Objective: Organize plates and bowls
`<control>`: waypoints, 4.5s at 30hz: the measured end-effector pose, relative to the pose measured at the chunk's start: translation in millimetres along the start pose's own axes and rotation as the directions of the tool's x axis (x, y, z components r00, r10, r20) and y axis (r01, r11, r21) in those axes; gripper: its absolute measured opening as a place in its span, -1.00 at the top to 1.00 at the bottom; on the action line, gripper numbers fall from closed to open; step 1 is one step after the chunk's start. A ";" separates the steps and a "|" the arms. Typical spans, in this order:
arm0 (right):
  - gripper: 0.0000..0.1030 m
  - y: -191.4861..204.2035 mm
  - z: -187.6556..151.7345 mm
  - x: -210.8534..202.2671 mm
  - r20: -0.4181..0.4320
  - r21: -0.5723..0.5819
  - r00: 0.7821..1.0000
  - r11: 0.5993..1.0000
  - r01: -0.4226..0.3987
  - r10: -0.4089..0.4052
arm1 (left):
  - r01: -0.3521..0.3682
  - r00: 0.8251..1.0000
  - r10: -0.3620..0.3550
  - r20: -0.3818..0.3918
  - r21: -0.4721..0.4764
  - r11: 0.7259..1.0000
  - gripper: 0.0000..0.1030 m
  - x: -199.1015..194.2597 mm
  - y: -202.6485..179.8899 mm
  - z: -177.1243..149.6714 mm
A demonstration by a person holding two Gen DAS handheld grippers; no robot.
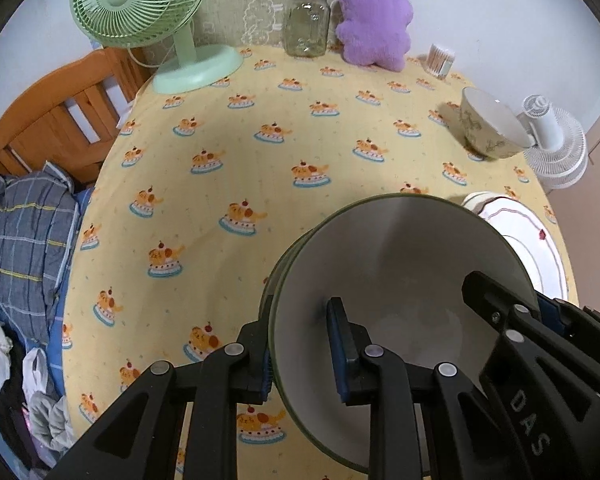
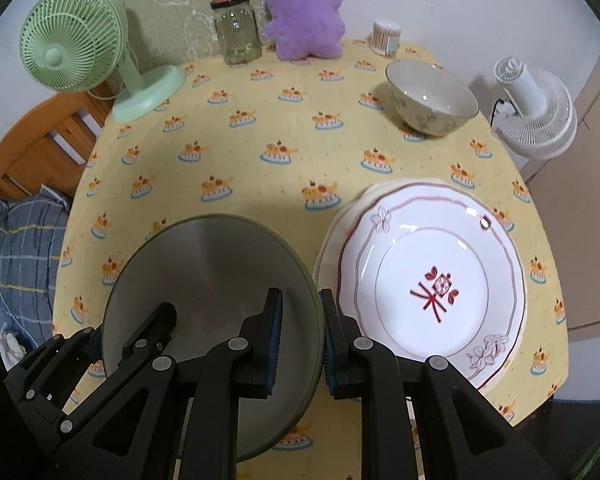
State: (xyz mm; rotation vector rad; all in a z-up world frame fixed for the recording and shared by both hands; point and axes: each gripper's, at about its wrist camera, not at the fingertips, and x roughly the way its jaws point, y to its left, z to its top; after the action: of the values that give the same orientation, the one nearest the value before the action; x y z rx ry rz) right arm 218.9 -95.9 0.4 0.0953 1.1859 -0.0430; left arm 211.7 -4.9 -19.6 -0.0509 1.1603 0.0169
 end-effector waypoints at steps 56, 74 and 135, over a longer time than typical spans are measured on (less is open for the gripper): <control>-0.39 2.3 -8.0 -12.6 0.000 -0.048 0.999 0.997 -0.053 0.053 | 0.074 0.997 -0.074 -0.022 -0.003 0.997 -0.53 -10.9 0.5 -11.0; -0.56 -57.8 52.1 -47.8 0.145 -0.007 0.989 1.000 0.012 -0.011 | 0.018 0.992 -0.022 0.121 0.036 0.999 -0.54 -35.1 -69.7 52.1; 0.56 -229.1 231.8 138.5 0.070 0.019 0.995 0.997 -0.074 0.072 | -0.099 0.994 0.102 0.042 -0.080 0.992 0.52 155.0 -222.9 207.3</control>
State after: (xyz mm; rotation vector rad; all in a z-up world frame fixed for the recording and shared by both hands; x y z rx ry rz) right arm 465.7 -344.0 -53.6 0.1552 1.1122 0.0053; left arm 472.3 -219.4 -72.2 -0.0602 1.1147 0.1516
